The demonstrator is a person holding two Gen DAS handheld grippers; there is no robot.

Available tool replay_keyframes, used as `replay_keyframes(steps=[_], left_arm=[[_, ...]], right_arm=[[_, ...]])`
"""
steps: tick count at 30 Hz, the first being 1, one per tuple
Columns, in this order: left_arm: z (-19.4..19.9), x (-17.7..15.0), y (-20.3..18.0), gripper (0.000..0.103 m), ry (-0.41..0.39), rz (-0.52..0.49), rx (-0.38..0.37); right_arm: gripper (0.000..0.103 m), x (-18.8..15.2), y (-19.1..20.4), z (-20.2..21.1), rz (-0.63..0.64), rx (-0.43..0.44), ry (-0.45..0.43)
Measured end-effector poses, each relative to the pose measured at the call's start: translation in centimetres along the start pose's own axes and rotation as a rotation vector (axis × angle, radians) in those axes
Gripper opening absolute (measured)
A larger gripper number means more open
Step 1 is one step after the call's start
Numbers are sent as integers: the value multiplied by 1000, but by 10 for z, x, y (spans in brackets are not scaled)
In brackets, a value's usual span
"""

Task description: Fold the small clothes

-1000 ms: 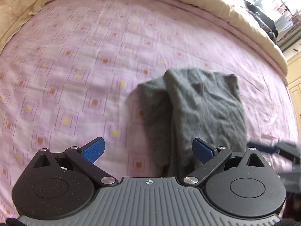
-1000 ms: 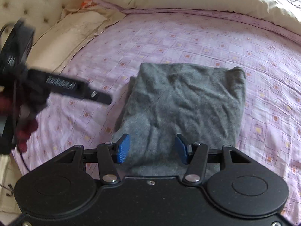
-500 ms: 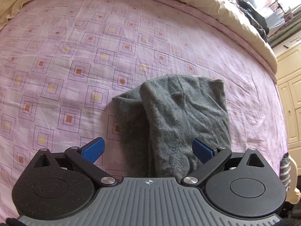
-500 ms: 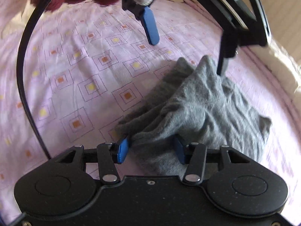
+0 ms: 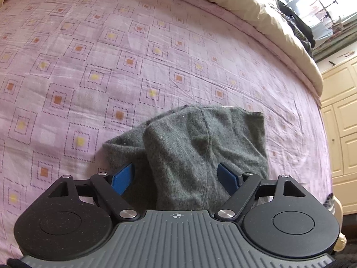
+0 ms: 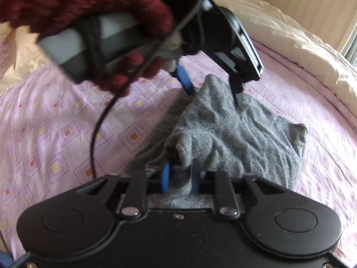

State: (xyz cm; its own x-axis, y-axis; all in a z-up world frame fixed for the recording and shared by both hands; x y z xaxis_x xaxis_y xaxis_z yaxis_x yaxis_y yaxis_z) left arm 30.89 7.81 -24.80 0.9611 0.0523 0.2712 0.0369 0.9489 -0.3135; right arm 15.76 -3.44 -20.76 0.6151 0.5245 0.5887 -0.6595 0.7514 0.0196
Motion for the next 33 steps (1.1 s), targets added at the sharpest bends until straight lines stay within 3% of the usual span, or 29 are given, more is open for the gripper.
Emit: replay_keyframes(steps=[1, 3, 5, 11, 13, 15, 16, 17, 18, 22, 25, 28, 29, 30, 31, 33], left_arm=[[-3, 2, -2, 71, 4, -11, -8], [-8, 5, -6, 41, 9, -32, -13], [-12, 7, -6, 25, 12, -56, 21], [-14, 15, -4, 24, 24, -83, 36], [-16, 15, -2, 24, 33, -74, 38], [-21, 15, -3, 24, 49, -57, 27], [-22, 15, -3, 22, 48, -60, 20], [-21, 16, -6, 12, 31, -72, 17], [-18, 16, -8, 8, 4, -93, 27], [11, 23, -22, 8, -89, -170, 22], [21, 27, -16, 8, -109, -161, 33], [0, 26, 6, 9, -46, -148, 124], [-8, 24, 13, 10, -18, -149, 153], [-15, 22, 19, 11, 4, -151, 172], [-17, 21, 22, 14, 8, -150, 181], [-8, 19, 26, 31, -31, -138, 195]], right_arm=[[56, -1, 4, -3, 15, 3, 2], [56, -7, 14, -5, 47, 5, 12], [56, -12, 22, -8, 77, 14, 30], [54, -25, 43, -32, 255, -56, 107], [46, -24, 42, -35, 266, -79, 98], [21, -21, 36, -29, 232, -87, 73], [17, -18, 30, -25, 198, -83, 51], [15, -16, 24, -18, 161, -81, 26], [12, -13, 20, -11, 126, -76, 3], [12, 4, 14, 19, 26, -25, -80], [15, 8, 23, 5, 36, 11, -49], [34, 2, 34, -25, 58, 74, 25], [47, -1, 36, -30, 62, 93, 40], [50, -2, 36, -31, 47, 116, 45], [50, -3, 34, -27, 24, 132, 35], [58, -2, 22, -9, -35, 165, -19]])
Point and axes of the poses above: each gripper's, at about its wrist camera, not at the fingertips, and z roughly against the way its jaws point, y to its left, x to its top, the point moved 7 cm from there along -z, roughly the way its jaws point, and after that the axes turned 9 degrees about x, right-handed, at the moved point
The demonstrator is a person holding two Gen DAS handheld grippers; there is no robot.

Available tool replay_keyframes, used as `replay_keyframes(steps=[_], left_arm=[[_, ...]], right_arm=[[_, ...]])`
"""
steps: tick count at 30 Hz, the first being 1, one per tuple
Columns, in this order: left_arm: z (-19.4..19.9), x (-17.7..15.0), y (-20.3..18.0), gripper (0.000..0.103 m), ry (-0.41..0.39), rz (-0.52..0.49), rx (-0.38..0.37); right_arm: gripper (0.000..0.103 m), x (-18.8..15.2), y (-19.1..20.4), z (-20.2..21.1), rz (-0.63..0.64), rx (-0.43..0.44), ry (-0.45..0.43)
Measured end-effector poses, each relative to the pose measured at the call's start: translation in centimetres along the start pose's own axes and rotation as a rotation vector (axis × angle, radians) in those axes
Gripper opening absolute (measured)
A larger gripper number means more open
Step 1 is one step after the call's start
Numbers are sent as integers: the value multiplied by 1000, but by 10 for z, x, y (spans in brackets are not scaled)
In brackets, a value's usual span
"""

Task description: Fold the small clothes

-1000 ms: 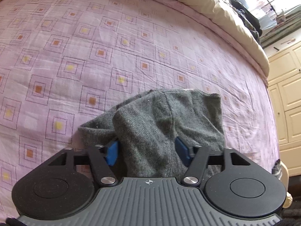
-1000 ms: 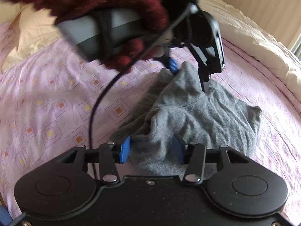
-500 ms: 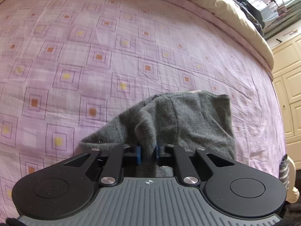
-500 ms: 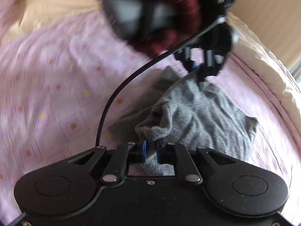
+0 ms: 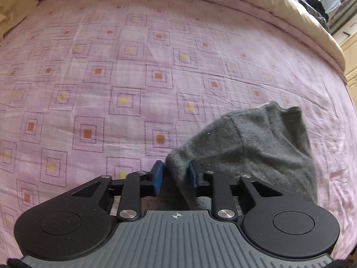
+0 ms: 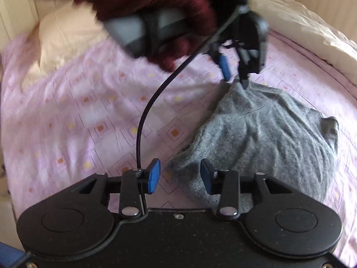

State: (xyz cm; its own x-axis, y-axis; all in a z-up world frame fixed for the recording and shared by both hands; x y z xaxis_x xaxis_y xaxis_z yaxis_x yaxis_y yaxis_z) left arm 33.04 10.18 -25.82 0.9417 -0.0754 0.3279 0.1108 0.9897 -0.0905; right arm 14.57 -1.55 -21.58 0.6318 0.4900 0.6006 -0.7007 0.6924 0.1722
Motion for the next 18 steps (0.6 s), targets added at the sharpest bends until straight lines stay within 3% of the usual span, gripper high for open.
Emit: replay_keyframes(steps=[3, 8, 11, 16, 18], left_arm=[[29, -4, 0, 40, -87, -4, 5], [75, -22, -30, 53, -195, -36, -50], [87, -36, -55, 54, -225, -68, -89], [75, -70, -91, 54, -247, -167, -115], [60, -85, -92, 54, -221, -205, -67]], right_arm=[[74, -3, -18, 31, -107, 43, -85], [74, -14, -72, 63, -326, -30, -157], [74, -24, -111, 71, -428, -112, -169], [74, -36, -169, 79, -557, -222, -193], [74, -37, -182, 79, -571, -251, -188]])
Point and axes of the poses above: each gripper's, at about its wrist camera, not at the fingertips, and z roughly against the way its jaws point, y to its left, x to its top, the point moved 7 cm from there along -z, roughly the way its jaws point, and after that the axes turned 9 degrees about x, right-handed, at the moved point
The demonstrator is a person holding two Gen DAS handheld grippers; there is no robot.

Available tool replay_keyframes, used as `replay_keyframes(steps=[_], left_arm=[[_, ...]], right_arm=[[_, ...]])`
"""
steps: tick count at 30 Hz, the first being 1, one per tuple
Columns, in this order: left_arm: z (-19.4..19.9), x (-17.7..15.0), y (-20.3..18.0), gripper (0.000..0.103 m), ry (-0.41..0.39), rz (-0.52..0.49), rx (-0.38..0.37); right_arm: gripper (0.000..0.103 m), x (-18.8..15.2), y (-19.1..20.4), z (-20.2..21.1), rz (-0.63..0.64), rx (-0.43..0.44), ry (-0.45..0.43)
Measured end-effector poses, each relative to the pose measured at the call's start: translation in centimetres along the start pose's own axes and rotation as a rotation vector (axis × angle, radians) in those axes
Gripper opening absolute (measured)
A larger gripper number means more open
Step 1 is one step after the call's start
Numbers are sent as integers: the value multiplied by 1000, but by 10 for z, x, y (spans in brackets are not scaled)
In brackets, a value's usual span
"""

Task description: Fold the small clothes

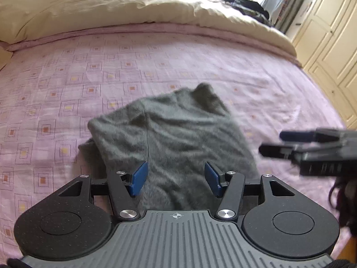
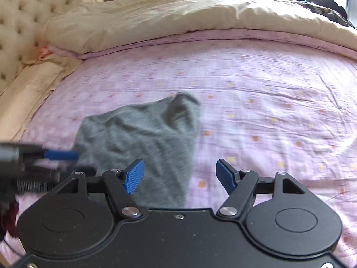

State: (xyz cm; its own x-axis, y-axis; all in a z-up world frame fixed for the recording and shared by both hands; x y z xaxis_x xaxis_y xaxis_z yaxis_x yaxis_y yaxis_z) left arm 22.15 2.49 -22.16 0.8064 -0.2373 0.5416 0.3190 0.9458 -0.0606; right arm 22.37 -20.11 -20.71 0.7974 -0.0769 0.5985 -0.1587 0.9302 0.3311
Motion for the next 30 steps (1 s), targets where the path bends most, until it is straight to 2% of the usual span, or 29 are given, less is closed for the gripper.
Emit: replay_keyframes(steps=[4, 5, 8, 12, 17, 21, 23, 26, 30], left_arm=[[-21, -36, 18, 58, 81, -23, 73], [-23, -41, 24, 66, 91, -4, 69], [-25, -49, 41, 79, 129, 72, 52], [-27, -50, 47, 82, 145, 97, 42], [-28, -52, 49, 86, 147, 141, 30], [-30, -51, 51, 87, 162, 157, 13], [-31, -50, 53, 88, 176, 178, 0], [-32, -49, 55, 88, 196, 239, -32], [-29, -54, 51, 87, 226, 327, -86]], right_arm=[[75, 10, -4, -13, 52, -5, 23], [75, 11, -2, -20, 75, 3, 34], [75, 13, 6, -41, 147, 41, 76], [75, 15, 7, -74, 203, 53, 136], [82, 42, -35, -109, 43, -3, 148], [82, 60, -68, -104, -140, -39, 89], [82, 60, -73, -91, -214, 17, 56], [83, 42, -68, -72, -262, 121, 42], [83, -4, -51, -51, -305, 241, 94]])
Point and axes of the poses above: each gripper's, at about its wrist camera, not at the fingertips, and z roughly against the way its jaws point, y to its left, x to its top, the point moved 7 cm from there along -z, roughly the way its jaws point, and after that the axes turned 9 degrees about x, right-handed, at the moved point
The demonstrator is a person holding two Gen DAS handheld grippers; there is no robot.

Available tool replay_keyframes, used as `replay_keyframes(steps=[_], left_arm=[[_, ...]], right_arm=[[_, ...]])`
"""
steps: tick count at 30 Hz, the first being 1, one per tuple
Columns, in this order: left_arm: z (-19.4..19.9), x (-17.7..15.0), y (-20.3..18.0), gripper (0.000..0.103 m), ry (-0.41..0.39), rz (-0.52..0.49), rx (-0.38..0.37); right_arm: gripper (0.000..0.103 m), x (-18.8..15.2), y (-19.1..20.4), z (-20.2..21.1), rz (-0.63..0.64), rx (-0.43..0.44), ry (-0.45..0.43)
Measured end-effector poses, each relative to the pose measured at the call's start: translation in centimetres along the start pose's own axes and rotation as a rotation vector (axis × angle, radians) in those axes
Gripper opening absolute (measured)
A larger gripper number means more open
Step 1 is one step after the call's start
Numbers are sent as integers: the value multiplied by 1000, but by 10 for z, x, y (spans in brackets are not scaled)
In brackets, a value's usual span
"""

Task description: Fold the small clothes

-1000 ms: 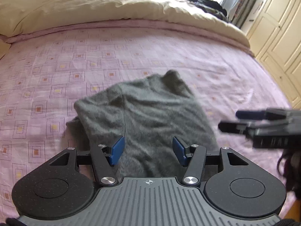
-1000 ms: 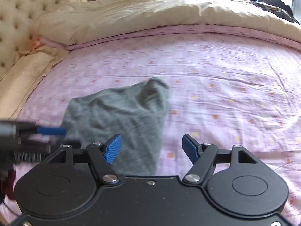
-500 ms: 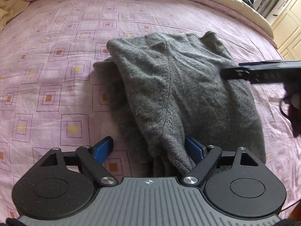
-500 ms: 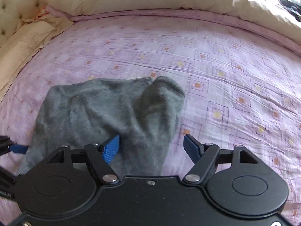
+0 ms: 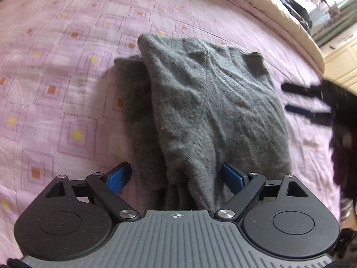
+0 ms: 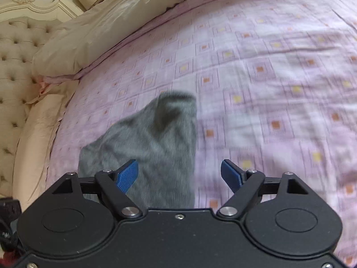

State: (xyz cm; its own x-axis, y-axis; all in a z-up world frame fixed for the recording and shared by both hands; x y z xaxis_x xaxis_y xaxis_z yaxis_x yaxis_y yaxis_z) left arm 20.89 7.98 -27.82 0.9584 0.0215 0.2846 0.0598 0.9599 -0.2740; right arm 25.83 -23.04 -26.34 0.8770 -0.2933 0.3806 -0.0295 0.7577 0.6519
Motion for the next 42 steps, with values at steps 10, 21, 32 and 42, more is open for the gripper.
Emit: replay_keyframes(steps=[10, 21, 32, 42], left_arm=[[-2, -20, -11, 88, 4, 15, -73], [-5, -8, -11, 30, 32, -63, -131], [31, -52, -47, 28, 42, -113, -171], [49, -157, -78, 28, 94, -107, -98]], right_arm=[[85, -82, 5, 3, -104, 46, 73], [35, -91, 39, -20, 18, 20, 177], [31, -119, 46, 46, 36, 14, 162], [37, -213, 19, 104, 3, -30, 243]])
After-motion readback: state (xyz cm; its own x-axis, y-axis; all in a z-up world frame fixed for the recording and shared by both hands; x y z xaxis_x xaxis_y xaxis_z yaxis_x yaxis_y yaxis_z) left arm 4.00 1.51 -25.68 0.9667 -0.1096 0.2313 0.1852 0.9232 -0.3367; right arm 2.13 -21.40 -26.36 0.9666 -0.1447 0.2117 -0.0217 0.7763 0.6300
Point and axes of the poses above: each gripper's, at about its wrist camera, not at the fingertips, and z roughly against the way its jaws point, y to its left, x to its top, the point moved 7 cm from there along -z, roughly the way its jaws point, and after that the axes turned 9 degrees about x, right-handed, at the moved point
